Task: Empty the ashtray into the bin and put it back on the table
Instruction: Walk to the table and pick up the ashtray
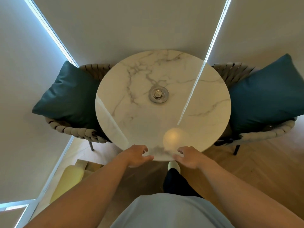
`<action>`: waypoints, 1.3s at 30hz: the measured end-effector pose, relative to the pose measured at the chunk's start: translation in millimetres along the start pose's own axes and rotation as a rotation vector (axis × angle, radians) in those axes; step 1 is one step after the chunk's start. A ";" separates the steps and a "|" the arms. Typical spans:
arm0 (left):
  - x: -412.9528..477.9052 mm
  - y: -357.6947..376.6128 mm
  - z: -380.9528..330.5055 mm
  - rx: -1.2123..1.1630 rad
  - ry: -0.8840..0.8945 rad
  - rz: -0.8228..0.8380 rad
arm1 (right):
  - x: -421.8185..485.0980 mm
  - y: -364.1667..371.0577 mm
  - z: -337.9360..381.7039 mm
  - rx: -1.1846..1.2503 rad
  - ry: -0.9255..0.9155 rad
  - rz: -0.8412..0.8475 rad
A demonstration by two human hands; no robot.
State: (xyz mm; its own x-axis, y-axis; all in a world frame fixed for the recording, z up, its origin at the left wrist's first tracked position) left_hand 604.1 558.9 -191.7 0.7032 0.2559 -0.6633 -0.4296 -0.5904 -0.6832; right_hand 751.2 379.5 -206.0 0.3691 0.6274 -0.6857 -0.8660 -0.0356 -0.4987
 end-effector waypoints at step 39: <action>240.8 -218.1 28.8 0.138 -0.070 -0.244 | 238.4 -216.2 101.6 -0.074 -0.108 -0.171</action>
State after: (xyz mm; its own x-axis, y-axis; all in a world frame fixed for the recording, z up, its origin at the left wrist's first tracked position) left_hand 850.8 771.4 -211.2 0.7567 0.4323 -0.4904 -0.3290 -0.3965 -0.8571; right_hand 992.2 615.8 -207.8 0.4665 0.7090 -0.5289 -0.7653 0.0237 -0.6432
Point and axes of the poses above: each hand's wrist, its own x-axis towards the middle knuckle, its own y-axis out of the palm, z = x × y, the point moved 8 cm from there along x, towards the middle knuckle, and after that the axes turned 11 degrees about x, right-handed, at the moved point
